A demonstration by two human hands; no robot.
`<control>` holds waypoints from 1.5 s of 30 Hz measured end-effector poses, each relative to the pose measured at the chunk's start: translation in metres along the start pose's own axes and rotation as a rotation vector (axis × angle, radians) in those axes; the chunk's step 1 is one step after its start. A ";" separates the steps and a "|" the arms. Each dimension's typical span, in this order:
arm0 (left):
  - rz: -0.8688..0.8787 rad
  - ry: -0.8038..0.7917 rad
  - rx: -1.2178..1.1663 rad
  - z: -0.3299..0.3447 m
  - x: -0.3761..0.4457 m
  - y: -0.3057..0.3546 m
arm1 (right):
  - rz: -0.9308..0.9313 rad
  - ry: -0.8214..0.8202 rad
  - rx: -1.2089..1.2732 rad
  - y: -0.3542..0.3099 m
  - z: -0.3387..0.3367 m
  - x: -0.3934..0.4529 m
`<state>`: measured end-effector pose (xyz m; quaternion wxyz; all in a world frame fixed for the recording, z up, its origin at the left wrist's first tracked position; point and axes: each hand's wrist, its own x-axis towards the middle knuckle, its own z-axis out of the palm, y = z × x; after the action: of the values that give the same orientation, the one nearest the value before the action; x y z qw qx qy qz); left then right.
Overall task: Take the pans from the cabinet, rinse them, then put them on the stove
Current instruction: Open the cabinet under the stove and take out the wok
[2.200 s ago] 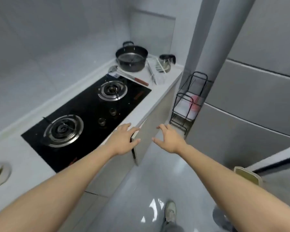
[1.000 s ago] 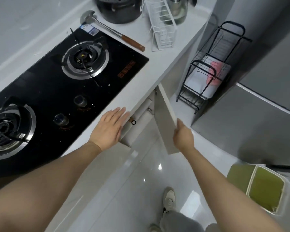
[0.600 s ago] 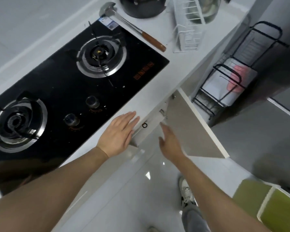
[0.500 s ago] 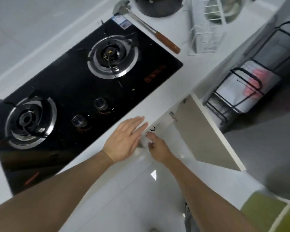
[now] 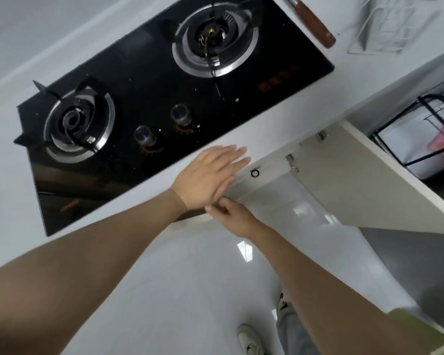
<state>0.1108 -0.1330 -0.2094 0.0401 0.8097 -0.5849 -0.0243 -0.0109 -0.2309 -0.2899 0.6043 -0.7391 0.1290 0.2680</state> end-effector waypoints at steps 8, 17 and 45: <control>-0.295 -0.028 -0.002 0.000 -0.036 0.026 | -0.140 0.045 -0.497 0.021 0.043 -0.054; -0.392 -0.161 -0.070 -0.001 -0.077 0.051 | -0.028 -0.168 -0.530 0.026 0.129 -0.092; -0.176 -0.060 -0.048 -0.015 0.068 0.034 | 0.073 0.265 0.052 0.056 -0.097 0.010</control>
<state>0.1018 -0.2078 -0.1906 0.0398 0.8556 -0.5118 -0.0662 -0.0083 -0.3363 -0.3290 0.5907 -0.7471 0.2415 0.1862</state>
